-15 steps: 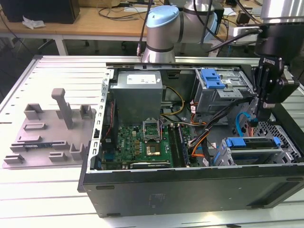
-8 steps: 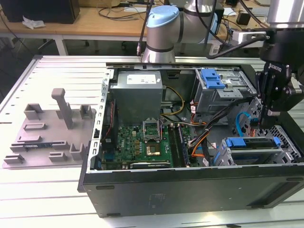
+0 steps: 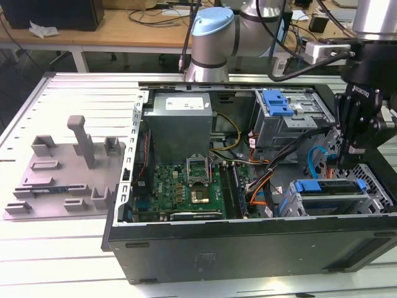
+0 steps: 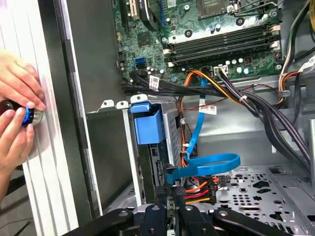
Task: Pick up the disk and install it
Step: 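Insert the first disk wire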
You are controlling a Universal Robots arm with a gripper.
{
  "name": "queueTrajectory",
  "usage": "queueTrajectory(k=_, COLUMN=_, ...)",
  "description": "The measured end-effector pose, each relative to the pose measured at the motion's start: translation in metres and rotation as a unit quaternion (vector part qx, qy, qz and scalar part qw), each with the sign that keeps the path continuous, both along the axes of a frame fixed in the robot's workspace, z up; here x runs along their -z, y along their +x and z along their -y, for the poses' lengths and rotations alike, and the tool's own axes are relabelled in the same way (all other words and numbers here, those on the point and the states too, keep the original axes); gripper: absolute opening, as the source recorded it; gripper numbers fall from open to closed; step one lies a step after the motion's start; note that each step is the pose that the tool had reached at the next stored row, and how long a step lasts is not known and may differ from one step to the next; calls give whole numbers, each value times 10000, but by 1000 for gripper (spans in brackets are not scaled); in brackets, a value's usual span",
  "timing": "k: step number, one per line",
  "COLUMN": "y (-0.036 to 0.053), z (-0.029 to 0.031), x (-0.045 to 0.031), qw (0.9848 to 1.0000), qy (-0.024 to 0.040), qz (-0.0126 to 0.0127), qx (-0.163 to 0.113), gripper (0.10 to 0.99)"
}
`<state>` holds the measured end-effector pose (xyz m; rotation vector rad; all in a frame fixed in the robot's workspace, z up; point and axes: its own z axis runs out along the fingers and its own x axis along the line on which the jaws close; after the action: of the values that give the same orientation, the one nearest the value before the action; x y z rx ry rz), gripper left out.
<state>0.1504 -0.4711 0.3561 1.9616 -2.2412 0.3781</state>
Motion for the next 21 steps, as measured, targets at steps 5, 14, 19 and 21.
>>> queueTrajectory(k=5, y=-4, z=142, x=0, qw=9988, qy=491, qz=-1, qx=-31, gripper=169)
queueTrajectory(k=14, y=-4, z=330, x=-16, qw=9974, qy=724, qz=-1, qx=-50, gripper=169)
queueTrajectory(k=19, y=-4, z=400, x=-18, qw=9969, qy=789, qz=-1, qx=-63, gripper=169)
queueTrajectory(k=21, y=-4, z=400, x=-17, qw=9969, qy=789, qz=-1, qx=-63, gripper=169)
